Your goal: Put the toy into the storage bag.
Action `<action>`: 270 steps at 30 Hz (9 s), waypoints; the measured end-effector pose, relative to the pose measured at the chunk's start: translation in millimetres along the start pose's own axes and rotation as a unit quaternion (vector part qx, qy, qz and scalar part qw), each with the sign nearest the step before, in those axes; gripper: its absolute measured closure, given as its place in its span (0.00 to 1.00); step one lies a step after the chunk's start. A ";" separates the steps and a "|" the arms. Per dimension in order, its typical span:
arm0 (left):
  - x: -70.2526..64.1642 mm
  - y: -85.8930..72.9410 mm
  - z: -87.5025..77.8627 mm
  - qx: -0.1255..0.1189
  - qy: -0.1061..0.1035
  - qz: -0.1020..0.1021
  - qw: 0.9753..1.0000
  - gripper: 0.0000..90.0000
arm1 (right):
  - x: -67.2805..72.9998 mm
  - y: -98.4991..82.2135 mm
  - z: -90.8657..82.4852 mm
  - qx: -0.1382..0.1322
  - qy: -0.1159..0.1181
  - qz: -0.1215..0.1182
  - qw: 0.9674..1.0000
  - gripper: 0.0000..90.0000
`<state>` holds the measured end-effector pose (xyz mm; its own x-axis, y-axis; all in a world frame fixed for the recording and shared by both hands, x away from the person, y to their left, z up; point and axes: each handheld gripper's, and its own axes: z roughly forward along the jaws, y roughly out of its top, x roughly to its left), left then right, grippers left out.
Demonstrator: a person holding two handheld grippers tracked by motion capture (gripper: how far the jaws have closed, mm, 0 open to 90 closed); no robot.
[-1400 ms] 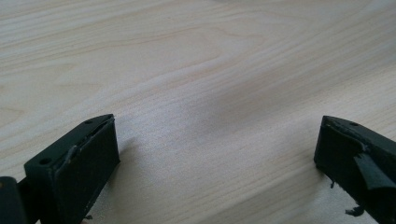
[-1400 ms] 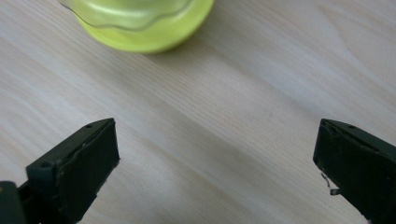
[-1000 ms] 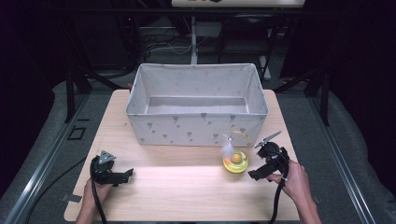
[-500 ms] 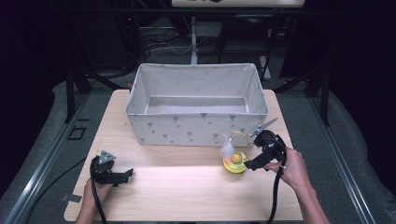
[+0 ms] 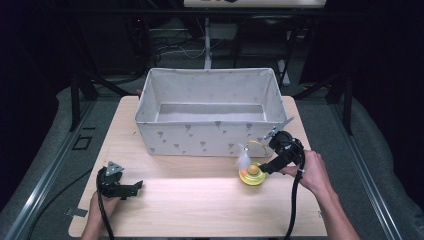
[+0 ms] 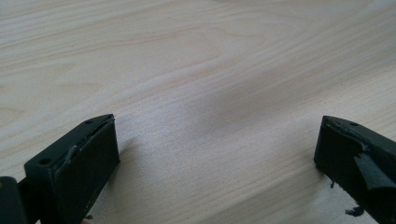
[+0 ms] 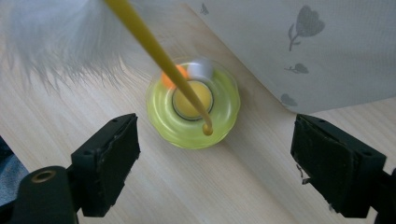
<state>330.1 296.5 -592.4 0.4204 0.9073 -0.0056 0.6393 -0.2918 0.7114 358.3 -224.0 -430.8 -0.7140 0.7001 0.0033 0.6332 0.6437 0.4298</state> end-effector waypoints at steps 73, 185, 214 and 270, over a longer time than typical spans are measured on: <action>0.1 0.0 0.0 0.000 0.000 0.000 1.000 0.00 | 12.0 50.2 -48.0 0.051 0.007 -0.112 0.992 0.98; 0.2 0.2 -0.5 0.003 -0.002 0.000 1.000 0.00 | 0.3 146.2 -178.5 -0.010 -0.055 -0.097 0.994 0.98; 0.3 0.2 -0.4 0.002 -0.002 0.000 1.000 0.00 | -40.8 164.5 -172.3 -0.026 -0.104 -0.042 0.993 0.98; 0.3 0.2 -0.5 0.003 -0.002 0.000 1.000 0.00 | -85.9 134.6 -58.5 0.037 -0.096 0.032 0.994 0.98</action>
<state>330.0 296.9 -591.9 0.4235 0.9058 -0.0080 0.6425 -0.2941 0.7075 487.4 -215.5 -320.4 -0.6054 0.7823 -0.1467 0.7010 0.6113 0.3672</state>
